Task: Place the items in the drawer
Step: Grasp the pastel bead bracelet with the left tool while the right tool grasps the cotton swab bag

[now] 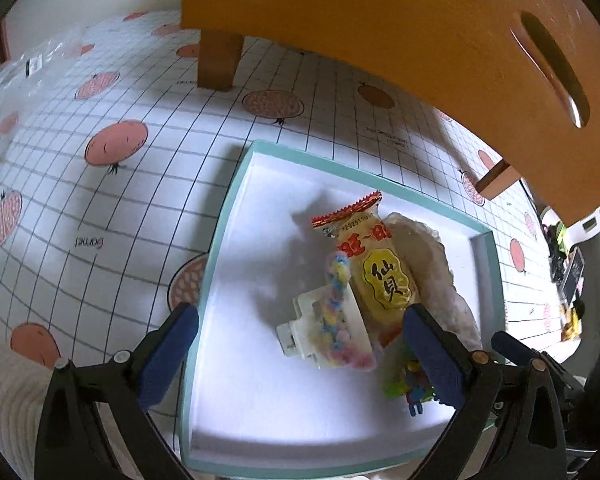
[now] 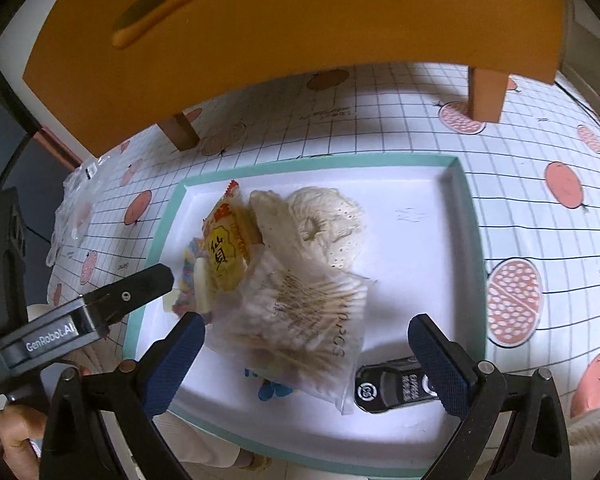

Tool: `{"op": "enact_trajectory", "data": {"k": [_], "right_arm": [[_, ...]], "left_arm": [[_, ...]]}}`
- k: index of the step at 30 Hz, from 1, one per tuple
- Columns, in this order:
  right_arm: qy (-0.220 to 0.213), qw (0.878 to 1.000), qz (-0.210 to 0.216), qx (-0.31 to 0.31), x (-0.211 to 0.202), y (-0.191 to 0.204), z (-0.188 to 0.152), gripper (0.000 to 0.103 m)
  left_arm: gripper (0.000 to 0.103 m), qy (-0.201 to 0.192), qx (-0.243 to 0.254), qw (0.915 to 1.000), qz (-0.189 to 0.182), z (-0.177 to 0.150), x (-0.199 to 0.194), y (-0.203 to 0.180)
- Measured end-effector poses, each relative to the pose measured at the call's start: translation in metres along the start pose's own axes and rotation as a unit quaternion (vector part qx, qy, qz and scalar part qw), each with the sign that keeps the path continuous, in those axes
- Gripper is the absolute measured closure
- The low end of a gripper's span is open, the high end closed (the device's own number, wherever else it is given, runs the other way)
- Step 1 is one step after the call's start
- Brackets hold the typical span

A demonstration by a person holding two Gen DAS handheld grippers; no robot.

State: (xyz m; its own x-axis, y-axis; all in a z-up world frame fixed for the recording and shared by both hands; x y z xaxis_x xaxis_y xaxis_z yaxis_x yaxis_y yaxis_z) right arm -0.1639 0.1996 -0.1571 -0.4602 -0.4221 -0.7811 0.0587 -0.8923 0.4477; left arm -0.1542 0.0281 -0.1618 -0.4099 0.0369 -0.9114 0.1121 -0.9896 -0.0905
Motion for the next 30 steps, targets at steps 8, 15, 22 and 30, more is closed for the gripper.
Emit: {"op": "enact_trajectory", "data": {"k": [8, 15, 22, 30], "right_arm": [[-0.006, 1.0, -0.002, 0.014, 0.013, -0.009, -0.002, 0.006], [-0.007, 1.0, 0.004, 0.027, 0.014, -0.012, -0.003, 0.029], [-0.009, 0.999, 0.015, 0.034, 0.012, -0.012, -0.004, 0.032], [-0.01, 0.999, 0.016, 0.036, 0.01, -0.012, -0.006, 0.033]], "left_arm": [[0.019, -0.019, 0.038, 0.999, 0.015, 0.009, 0.01, -0.01], [0.044, -0.017, 0.06, 0.998, 0.005, 0.011, 0.018, -0.02], [0.072, -0.017, 0.063, 0.9978, -0.01, 0.013, 0.023, -0.024], [0.083, -0.02, 0.06, 0.9975, -0.032, 0.012, 0.023, -0.026]]}}
Point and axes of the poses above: each gripper's, at about its wrist camera, not at the fingertips, and x roughly the way its jaws point, y to its left, z to its top, the point moved 9 cm from there along x, roughly the way its jaws point, and after that the axes turned 12 degrees about z, right-handed, at the moved point
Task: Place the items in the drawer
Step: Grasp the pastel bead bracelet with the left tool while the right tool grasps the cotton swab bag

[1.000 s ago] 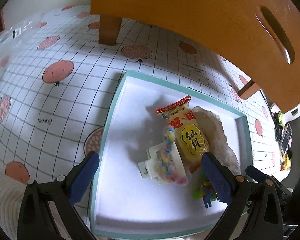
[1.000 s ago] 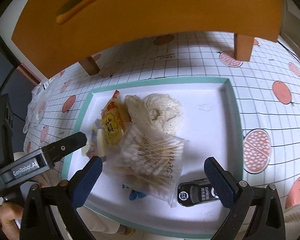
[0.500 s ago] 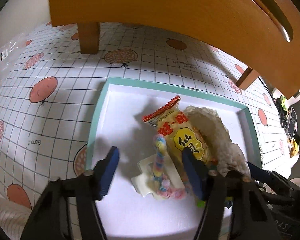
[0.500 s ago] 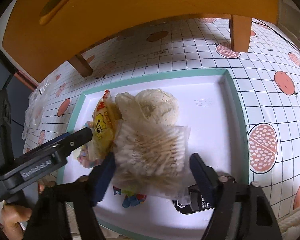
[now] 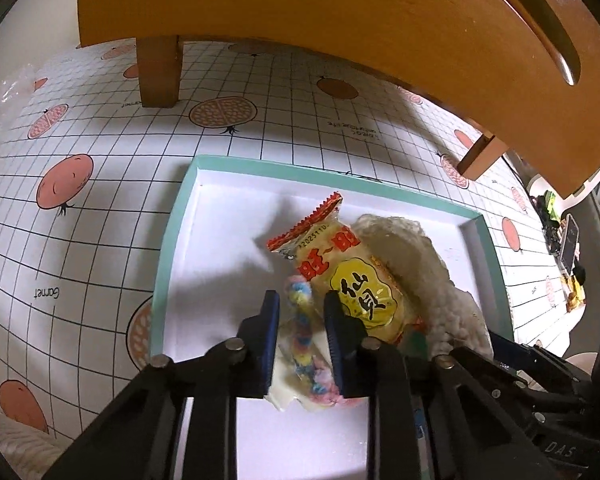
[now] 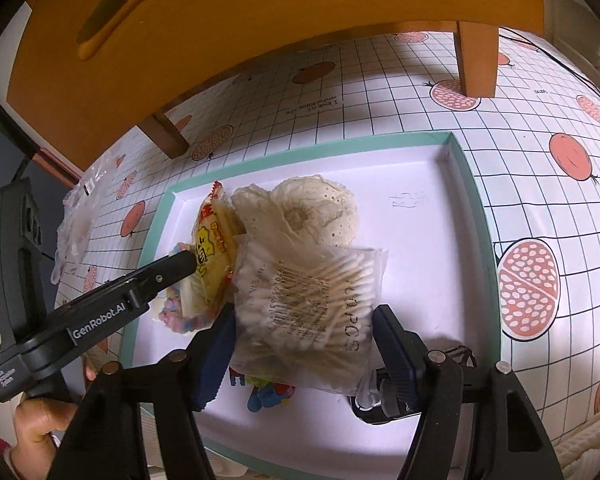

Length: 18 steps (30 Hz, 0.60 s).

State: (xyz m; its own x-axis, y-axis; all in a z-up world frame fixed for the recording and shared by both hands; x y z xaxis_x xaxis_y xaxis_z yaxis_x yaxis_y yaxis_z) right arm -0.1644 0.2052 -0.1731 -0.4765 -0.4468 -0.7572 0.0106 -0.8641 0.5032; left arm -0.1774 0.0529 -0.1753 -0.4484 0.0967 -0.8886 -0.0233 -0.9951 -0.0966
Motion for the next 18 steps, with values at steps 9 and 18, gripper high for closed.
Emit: {"op": "enact_trajectory", "data": {"k": [9, 18], "right_arm": [[-0.002, 1.0, 0.002, 0.004, -0.002, 0.0, -0.001, 0.033], [-0.005, 1.0, 0.004, 0.008, -0.005, -0.002, -0.001, 0.035]], "left_arm": [[0.093, 0.006, -0.024, 0.9994, -0.025, -0.001, -0.001, 0.003], [0.095, 0.002, -0.058, 0.9958, -0.071, 0.002, -0.011, 0.003]]}}
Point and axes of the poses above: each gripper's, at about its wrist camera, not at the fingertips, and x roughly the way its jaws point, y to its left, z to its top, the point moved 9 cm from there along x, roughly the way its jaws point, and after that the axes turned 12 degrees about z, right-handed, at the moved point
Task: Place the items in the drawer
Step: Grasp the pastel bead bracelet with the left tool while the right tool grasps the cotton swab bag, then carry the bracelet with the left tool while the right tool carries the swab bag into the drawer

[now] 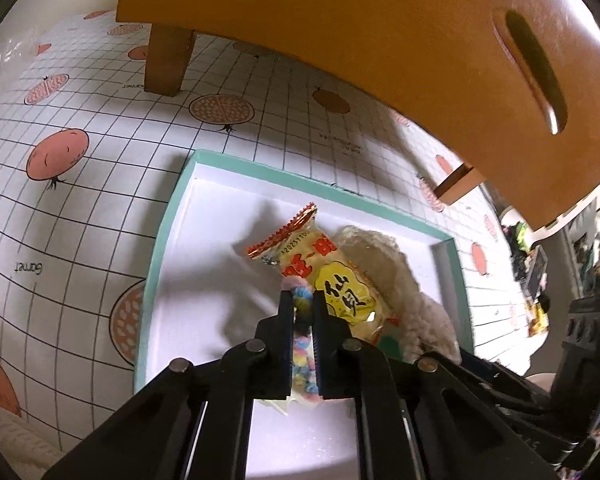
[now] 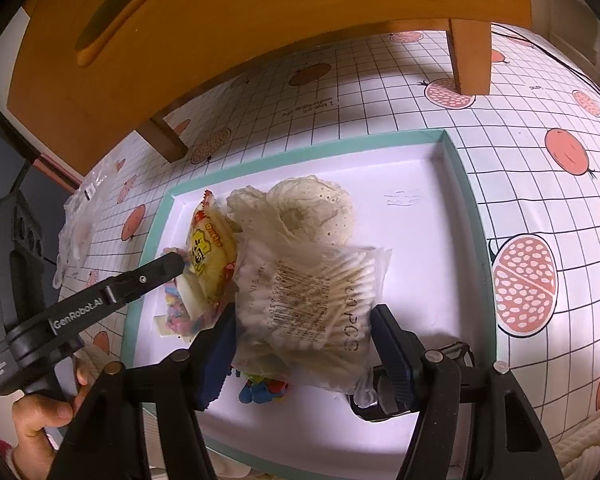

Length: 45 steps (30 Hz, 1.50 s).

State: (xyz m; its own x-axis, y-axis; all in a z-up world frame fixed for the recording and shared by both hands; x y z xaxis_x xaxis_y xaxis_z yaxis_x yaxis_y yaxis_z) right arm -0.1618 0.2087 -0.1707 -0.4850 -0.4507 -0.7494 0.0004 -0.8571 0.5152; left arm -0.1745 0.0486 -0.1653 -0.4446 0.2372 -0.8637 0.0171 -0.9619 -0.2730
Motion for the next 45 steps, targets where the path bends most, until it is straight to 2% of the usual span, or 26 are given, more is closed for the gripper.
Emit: {"op": "enact_trajectory", "data": {"k": [5, 12, 29, 37, 45], "right_arm": [[-0.006, 1.0, -0.004, 0.001, -0.003, -0.001, 0.001, 0.04], [-0.019, 1.0, -0.008, 0.008, -0.011, -0.007, 0.005, 0.043], [-0.055, 0.998, -0.008, 0.01, -0.041, -0.003, 0.014, 0.044], [-0.076, 0.997, -0.007, -0.014, -0.066, 0.02, 0.023, 0.044], [-0.126, 0.991, -0.002, -0.037, -0.114, 0.052, 0.049, 0.044]], "left_arm": [[0.095, -0.003, -0.014, 0.9994, -0.031, 0.003, -0.006, -0.003], [0.095, -0.007, -0.018, 0.9983, -0.055, 0.005, -0.012, -0.007], [0.095, -0.034, -0.03, 0.9972, -0.059, 0.009, -0.045, 0.004], [0.095, -0.092, -0.015, 0.9925, -0.079, 0.029, -0.1, -0.009], [0.095, -0.171, 0.006, 0.9796, -0.106, 0.063, -0.177, -0.033]]}}
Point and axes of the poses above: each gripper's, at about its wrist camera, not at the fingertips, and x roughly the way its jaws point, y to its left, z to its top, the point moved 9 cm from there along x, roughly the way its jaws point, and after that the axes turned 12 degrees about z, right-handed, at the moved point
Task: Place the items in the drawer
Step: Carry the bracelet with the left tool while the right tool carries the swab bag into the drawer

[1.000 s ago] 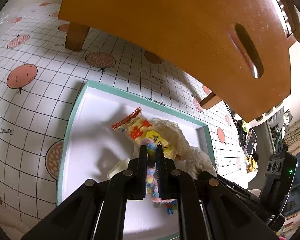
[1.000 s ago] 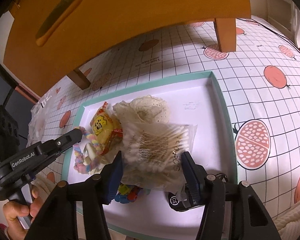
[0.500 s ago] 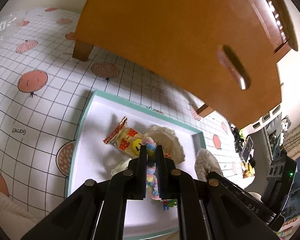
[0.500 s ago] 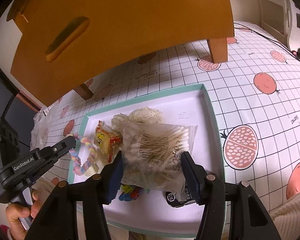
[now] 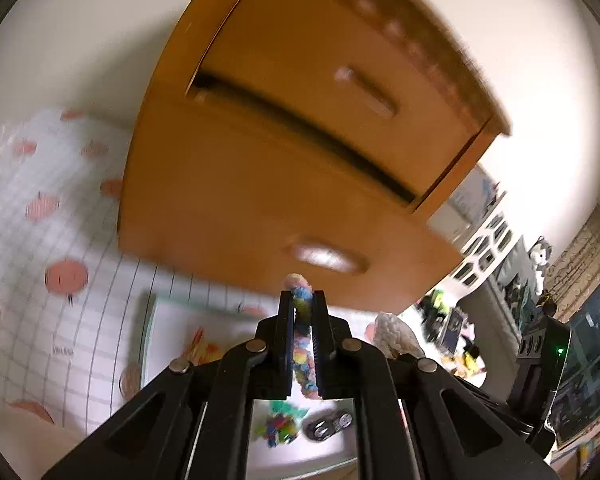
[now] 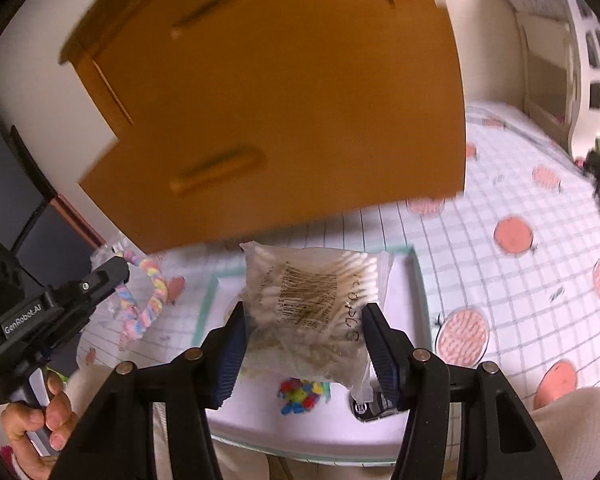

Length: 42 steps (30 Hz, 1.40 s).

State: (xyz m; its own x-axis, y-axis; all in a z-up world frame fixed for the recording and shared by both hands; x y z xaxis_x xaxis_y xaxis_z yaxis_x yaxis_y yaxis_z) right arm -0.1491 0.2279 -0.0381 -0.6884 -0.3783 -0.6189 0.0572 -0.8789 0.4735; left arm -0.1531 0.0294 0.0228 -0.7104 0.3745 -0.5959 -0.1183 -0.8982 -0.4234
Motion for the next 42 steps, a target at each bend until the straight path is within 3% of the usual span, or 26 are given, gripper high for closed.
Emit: {"op": "enact_trajectory", "data": {"k": [10, 18, 25, 30, 42], "right_arm": [[-0.096, 0.994, 0.02, -0.051, -0.069, 0.048, 0.086, 0.044], [-0.13, 0.988, 0.025, -0.076, -0.101, 0.07, 0.145, 0.044], [-0.138, 0.987, 0.016, -0.084, -0.103, 0.069, 0.19, 0.044], [-0.12, 0.988, -0.013, -0.098, -0.09, 0.061, 0.212, 0.044], [-0.048, 0.996, -0.047, -0.065, -0.023, 0.019, 0.202, 0.044]], "left_arm": [[0.095, -0.084, 0.048, 0.9953, -0.009, 0.085, -0.049, -0.048], [0.095, -0.125, 0.091, 0.988, 0.006, 0.14, -0.059, -0.074], [0.095, -0.119, 0.113, 0.9856, 0.041, 0.167, -0.032, -0.078], [0.095, -0.111, 0.116, 0.9847, 0.067, 0.179, -0.013, -0.074], [0.095, -0.051, 0.096, 0.9866, 0.122, 0.153, 0.055, -0.033]]}}
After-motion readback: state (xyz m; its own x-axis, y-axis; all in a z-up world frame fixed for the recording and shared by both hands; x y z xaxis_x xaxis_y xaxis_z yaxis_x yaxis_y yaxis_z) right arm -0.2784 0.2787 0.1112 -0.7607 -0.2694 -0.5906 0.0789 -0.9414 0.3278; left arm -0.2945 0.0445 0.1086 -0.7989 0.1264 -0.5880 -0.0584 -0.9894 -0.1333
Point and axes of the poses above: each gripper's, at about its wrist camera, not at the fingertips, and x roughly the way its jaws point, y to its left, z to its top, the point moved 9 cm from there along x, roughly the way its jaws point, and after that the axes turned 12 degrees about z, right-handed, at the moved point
